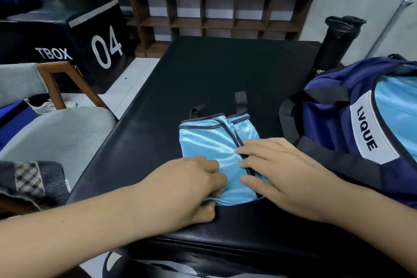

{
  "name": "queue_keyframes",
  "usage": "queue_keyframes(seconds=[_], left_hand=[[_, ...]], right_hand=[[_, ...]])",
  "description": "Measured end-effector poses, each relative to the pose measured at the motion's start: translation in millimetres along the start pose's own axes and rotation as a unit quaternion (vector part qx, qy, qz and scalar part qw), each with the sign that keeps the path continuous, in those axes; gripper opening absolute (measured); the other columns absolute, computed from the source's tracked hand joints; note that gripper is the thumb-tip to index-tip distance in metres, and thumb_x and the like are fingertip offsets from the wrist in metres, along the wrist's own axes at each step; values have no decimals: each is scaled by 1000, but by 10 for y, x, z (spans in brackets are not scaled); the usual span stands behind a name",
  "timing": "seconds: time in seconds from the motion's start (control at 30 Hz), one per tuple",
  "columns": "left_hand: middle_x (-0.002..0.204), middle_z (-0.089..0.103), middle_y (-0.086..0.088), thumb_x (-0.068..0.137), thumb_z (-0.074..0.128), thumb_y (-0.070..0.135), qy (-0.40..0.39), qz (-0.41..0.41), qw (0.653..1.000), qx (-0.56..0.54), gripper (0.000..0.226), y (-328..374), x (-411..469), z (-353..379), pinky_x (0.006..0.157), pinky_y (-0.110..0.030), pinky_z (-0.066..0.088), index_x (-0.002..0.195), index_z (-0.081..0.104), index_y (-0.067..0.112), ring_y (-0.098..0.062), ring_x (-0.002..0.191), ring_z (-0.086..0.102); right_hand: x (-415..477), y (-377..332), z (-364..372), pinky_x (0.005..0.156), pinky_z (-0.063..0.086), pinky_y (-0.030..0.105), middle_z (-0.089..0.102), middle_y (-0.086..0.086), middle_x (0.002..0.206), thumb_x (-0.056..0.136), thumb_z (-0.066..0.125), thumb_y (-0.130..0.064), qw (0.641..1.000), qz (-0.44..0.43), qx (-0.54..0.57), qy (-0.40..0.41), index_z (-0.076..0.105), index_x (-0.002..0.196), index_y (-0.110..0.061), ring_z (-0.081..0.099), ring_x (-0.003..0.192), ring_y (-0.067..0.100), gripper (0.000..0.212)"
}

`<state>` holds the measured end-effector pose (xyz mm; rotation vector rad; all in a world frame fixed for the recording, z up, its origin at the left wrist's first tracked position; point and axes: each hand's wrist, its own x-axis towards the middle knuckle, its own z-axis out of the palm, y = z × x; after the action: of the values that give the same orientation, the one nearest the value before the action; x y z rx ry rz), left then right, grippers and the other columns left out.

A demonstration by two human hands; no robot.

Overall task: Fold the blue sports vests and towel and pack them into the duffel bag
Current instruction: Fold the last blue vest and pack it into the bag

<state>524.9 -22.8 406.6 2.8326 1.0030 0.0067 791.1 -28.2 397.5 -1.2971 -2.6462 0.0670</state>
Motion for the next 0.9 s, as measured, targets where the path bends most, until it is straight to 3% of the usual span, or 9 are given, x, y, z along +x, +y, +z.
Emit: queue_keyframes(seconds=[0.13,0.2,0.27,0.37,0.47,0.57,0.73,0.8,0.9], left_hand=[[94,52,11,87,55,43,-9,-10,998,-65,12,-53,-49,-105,75,-37,52,88,52,31,-9,85,53],[92,56,11,89,58,38,-16,-20,993,-111,10,-77,-85,-172,76,-36,50,88,51,30,-10,84,54],[85,59,8,91,57,34,-13,-32,987,-158,10,-111,-123,-219,73,-38,49,88,49,30,-15,79,55],[74,56,1,99,57,28,-5,-53,977,-205,14,-172,-145,-260,66,-40,46,91,46,25,-17,67,49],[72,51,-6,102,53,26,9,-94,962,-257,14,-250,-126,-284,67,-44,43,93,44,21,-16,65,43],[72,45,-4,104,53,26,38,-145,935,-322,12,-331,-96,-245,67,-44,39,94,47,21,-11,67,39],[73,53,8,107,59,33,75,-200,887,-410,9,-335,-16,-123,57,-20,40,99,60,30,-9,59,43],[86,71,12,98,73,42,74,-185,890,-409,16,-353,3,-103,67,-30,53,105,62,34,-17,71,62],[99,77,13,89,85,39,86,-182,908,-366,23,-412,23,-68,86,-45,60,102,67,35,-14,90,72]], right_hand=[[-80,-29,-67,125,14,17,33,-24,163,95,44,-86,998,-19,36,-47,55,148,-38,17,152,-7,73],[-95,-47,-83,124,12,14,25,-32,164,88,54,-87,996,-28,48,-72,44,154,-44,14,153,-10,79],[-98,-54,-49,120,21,13,40,-31,155,90,66,-70,996,-42,64,-50,47,147,-43,29,146,-10,65],[-80,-61,14,95,47,25,65,-19,112,97,69,-41,991,2,134,-1,56,122,-39,59,108,7,28],[-37,-74,16,73,47,27,64,-11,86,102,69,-31,970,57,235,37,60,102,-29,60,78,13,9],[30,-74,10,72,44,29,60,-7,76,103,67,-34,943,136,297,57,62,92,-25,53,70,7,14],[116,-41,30,81,52,40,71,0,85,99,68,-43,910,239,334,56,72,86,-19,66,81,18,28],[133,-48,44,72,48,35,69,4,84,98,71,-43,899,267,341,67,69,80,-16,57,70,10,32],[164,-62,49,69,43,26,68,-2,81,98,71,-42,882,295,358,81,67,77,-18,53,69,0,32]])
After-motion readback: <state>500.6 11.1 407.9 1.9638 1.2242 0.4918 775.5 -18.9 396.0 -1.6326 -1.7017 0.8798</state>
